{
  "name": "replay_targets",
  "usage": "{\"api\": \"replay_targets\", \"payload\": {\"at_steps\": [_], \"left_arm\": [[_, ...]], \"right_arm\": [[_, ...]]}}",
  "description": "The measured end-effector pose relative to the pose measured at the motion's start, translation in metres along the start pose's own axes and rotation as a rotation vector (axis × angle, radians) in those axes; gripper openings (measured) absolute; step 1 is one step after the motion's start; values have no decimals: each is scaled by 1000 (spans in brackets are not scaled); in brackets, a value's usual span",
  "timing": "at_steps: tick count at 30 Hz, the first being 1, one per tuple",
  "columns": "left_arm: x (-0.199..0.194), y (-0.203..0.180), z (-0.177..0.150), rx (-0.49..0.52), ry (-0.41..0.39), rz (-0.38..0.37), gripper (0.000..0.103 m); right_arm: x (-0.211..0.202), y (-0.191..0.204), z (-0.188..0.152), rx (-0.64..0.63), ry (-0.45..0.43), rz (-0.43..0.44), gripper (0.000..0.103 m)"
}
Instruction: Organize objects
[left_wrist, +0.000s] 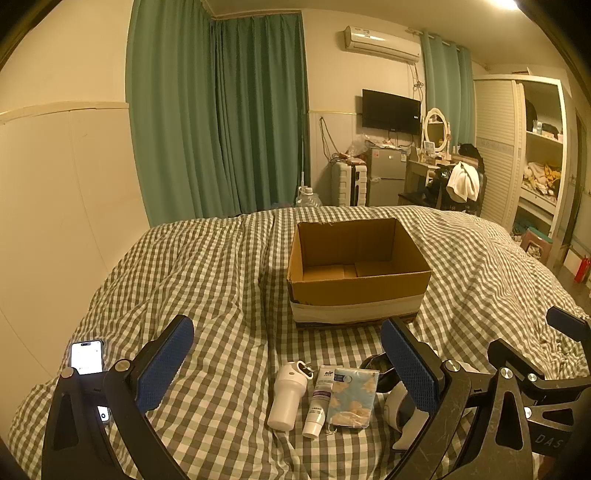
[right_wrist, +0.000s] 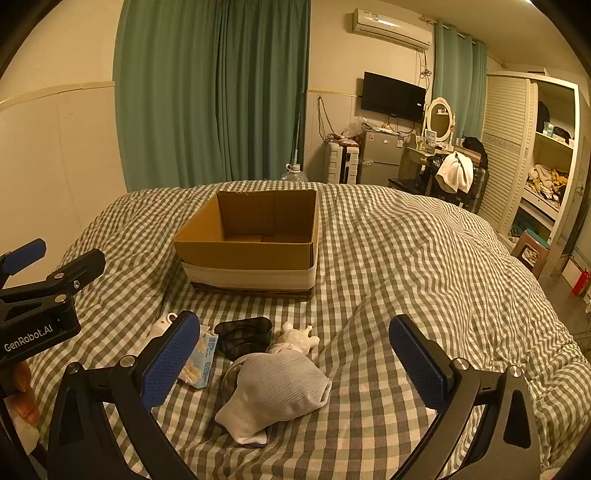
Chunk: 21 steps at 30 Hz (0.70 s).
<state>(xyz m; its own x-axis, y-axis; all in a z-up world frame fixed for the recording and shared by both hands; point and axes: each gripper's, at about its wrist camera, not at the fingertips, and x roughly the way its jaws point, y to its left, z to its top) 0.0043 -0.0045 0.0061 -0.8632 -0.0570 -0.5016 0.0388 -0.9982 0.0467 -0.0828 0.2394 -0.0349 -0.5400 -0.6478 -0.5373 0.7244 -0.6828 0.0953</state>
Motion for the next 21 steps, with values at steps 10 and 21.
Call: {"api": "replay_targets", "payload": {"at_steps": [10, 21], "left_arm": [[-1, 1, -1, -4, -1, 5, 103], [-1, 2, -2, -6, -1, 14, 103]], "right_arm": [[0, 2, -1, -8, 5, 14, 103], [0, 4, -1, -26, 4, 69, 103]]}}
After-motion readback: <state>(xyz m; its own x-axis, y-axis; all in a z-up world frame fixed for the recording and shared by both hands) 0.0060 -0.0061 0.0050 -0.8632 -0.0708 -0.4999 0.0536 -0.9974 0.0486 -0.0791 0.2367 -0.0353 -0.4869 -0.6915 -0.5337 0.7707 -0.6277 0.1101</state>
